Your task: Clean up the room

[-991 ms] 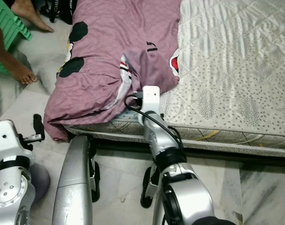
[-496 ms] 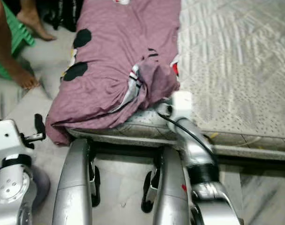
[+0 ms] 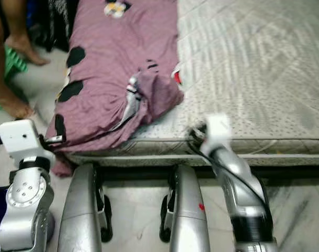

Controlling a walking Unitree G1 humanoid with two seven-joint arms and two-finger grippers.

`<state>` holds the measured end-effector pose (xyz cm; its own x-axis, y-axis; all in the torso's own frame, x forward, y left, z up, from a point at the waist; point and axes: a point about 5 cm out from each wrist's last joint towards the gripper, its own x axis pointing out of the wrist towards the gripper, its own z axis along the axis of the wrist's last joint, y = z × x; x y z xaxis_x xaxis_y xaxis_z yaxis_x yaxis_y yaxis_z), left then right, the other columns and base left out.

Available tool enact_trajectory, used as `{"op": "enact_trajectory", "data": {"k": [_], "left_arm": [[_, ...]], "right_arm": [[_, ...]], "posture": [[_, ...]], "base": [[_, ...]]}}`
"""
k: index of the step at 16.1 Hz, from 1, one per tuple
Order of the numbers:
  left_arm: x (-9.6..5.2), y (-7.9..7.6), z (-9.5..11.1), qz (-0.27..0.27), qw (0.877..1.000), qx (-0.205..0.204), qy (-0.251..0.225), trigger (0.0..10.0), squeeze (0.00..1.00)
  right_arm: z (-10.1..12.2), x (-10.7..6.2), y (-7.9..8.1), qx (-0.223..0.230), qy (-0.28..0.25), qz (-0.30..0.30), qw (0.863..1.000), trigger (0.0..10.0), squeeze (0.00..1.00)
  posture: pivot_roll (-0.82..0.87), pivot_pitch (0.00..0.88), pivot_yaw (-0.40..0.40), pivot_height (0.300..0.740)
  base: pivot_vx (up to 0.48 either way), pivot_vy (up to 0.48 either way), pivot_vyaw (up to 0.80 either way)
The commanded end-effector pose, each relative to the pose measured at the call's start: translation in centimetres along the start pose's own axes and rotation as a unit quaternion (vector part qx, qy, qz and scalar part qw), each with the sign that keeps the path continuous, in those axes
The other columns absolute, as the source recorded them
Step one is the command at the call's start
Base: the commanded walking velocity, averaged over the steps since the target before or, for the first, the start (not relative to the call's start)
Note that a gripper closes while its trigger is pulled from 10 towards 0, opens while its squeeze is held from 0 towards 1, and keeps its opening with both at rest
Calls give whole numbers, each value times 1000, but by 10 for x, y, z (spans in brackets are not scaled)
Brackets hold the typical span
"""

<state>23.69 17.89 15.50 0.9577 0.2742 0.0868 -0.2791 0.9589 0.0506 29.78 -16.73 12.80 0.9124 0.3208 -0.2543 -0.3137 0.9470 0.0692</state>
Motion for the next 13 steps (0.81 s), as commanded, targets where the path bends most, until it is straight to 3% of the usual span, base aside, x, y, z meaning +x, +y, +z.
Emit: {"op": "enact_trajectory", "data": {"k": [1, 2, 4, 13], "left_arm": [[-1, 2, -5, 0, 1000, 4, 5, 10000, 0], [-1, 4, -5, 0, 1000, 5, 3, 10000, 0], [-1, 6, -4, 3, 1000, 8, -4, 10000, 0], [-1, 6, -4, 3, 1000, 8, -4, 10000, 0]], "right_arm": [[3, 1, 13, 4, 9, 70, 997, 10000, 1000], [12, 7, 24, -9, -10, 108, 994, 10000, 1000], [28, 23, 41, 13, -57, 126, 990, 10000, 1000], [28, 23, 41, 13, -57, 126, 990, 10000, 1000]], "posture": [[23, 166, -12, 554], [26, 162, -12, 554], [40, 156, -18, 554], [40, 156, -18, 554]], "base": [[0, 0, 0], [0, 0, 0], [0, 0, 0], [0, 0, 0]]}}
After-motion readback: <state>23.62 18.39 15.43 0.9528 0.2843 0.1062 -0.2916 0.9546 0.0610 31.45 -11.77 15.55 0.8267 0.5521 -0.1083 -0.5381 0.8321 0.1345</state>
